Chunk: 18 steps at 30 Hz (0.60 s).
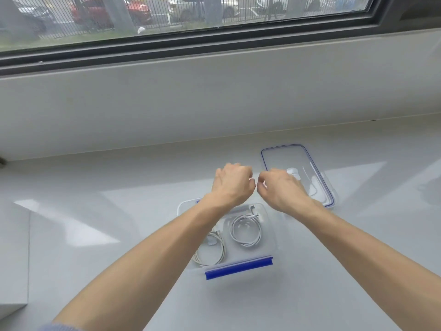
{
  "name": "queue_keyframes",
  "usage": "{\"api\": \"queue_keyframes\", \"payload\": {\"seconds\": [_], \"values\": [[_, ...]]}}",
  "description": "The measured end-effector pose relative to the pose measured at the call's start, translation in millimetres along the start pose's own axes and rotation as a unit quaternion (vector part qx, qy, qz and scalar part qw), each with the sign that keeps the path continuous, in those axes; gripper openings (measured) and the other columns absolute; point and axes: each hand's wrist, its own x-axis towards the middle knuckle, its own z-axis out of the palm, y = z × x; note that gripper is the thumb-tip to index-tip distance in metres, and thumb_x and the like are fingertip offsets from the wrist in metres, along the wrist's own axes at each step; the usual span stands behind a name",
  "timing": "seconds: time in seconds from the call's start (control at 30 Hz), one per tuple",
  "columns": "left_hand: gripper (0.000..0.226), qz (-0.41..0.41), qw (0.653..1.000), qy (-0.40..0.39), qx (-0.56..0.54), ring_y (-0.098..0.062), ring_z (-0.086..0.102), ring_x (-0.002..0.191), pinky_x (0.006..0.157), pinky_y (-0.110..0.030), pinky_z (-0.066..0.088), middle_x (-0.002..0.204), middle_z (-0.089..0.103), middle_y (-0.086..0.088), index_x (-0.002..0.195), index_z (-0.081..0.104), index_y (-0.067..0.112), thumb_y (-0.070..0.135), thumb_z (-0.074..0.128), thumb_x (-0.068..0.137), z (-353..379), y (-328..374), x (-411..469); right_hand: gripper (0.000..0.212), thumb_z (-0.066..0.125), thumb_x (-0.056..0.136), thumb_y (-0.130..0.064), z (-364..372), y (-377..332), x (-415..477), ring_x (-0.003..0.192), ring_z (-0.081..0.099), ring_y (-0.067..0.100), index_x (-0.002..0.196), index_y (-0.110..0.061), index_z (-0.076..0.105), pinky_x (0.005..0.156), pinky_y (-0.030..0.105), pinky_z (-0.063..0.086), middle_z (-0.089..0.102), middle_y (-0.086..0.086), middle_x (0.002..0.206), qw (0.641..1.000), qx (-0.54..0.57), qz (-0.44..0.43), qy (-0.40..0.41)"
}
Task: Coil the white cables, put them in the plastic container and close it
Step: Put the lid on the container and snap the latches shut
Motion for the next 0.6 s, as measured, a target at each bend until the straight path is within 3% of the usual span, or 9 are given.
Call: {"api": "queue_keyframes", "payload": {"seconds": [0.13, 0.4, 0.6], "values": [[0.032, -0.005, 1.0, 0.0, 0.021, -0.032, 0.047, 0.113, 0.089, -0.041, 0.037, 0.118, 0.057, -0.012, 0.118, 0.057, 0.015, 0.026, 0.044, 0.091, 0.6, 15.9, 31.6, 0.034, 0.039, 0.094, -0.028, -5.6, 33.0, 30.0, 0.114, 0.044, 0.031, 0.12, -0.012, 0.053, 0.087, 0.04, 0.04, 0.051, 0.012, 0.119, 0.999, -0.045, 0.014, 0.017], [0.035, -0.015, 0.99, -0.143, -0.01, -0.035, 0.047, 0.114, 0.085, -0.042, 0.043, 0.121, 0.051, -0.016, 0.123, 0.05, 0.011, 0.018, 0.046, 0.089, 43.6, 35.7, 87.5, 0.042, 0.043, 0.092, -0.031, 30.1, 108.4, 69.5, 0.121, 0.04, 0.031, 0.131, -0.018, 0.044, 0.092, 0.042, 0.036, 0.047, 0.011, 0.132, 0.996, -0.074, 0.055, 0.004], [0.037, -0.031, 0.981, -0.192, 0.013, -0.034, 0.05, 0.111, 0.08, -0.039, 0.044, 0.119, 0.053, -0.015, 0.123, 0.048, 0.01, 0.012, 0.046, 0.086, 73.3, 41.6, 123.2, 0.049, 0.044, 0.091, -0.033, 52.7, 157.2, 81.3, 0.128, 0.035, 0.03, 0.137, -0.018, 0.039, 0.098, 0.043, 0.031, 0.041, 0.013, 0.139, 0.994, -0.068, 0.085, -0.002]]}}
